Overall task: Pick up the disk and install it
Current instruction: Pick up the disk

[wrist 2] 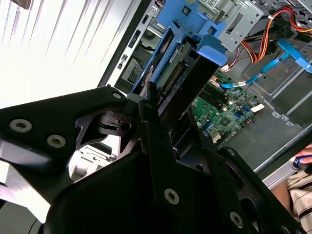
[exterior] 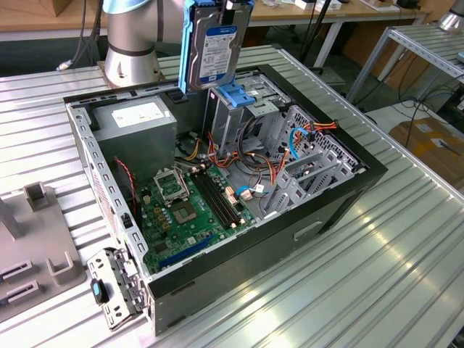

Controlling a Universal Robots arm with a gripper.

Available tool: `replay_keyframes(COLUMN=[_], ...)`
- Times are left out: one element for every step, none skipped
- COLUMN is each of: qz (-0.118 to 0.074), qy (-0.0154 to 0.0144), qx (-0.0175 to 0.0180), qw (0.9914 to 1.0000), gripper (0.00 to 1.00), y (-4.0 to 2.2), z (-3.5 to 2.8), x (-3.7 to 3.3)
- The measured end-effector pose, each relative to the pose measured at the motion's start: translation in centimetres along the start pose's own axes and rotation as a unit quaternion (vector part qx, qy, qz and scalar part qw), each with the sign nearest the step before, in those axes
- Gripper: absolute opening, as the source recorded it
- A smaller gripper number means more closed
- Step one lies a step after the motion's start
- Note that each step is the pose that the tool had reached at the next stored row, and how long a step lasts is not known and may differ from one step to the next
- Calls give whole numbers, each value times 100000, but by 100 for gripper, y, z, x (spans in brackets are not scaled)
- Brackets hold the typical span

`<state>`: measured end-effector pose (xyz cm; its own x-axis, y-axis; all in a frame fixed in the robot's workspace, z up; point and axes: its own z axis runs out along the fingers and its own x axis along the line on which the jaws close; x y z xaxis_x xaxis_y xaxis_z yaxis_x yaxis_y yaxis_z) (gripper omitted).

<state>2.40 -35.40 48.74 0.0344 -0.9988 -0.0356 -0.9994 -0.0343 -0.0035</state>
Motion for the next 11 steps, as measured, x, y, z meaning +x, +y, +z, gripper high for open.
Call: replay_keyframes(qz=[1, 2, -2, 2, 1, 2, 1, -2, 0, 0, -1], qy=[-1, 2, 1, 1, 1, 1, 1, -3, -6, 1, -1], qx=[-2, -3, -1, -3, -2, -2, -3, -3, 0, -4, -3], qw=[100000, 100000, 100000, 100000, 100000, 100000, 100000, 100000, 100000, 100000, 100000], gripper=[35, 35, 35, 35, 35, 35, 35, 35, 35, 35, 35], y=[-23, -38, -64, -82, -100, -137, -174, -199, -222, -254, -276], z=[0, 0, 0, 0, 0, 0, 0, 1, 1, 0, 1], x=[1, 1, 2, 3, 3, 5, 6, 7, 8, 9, 10])
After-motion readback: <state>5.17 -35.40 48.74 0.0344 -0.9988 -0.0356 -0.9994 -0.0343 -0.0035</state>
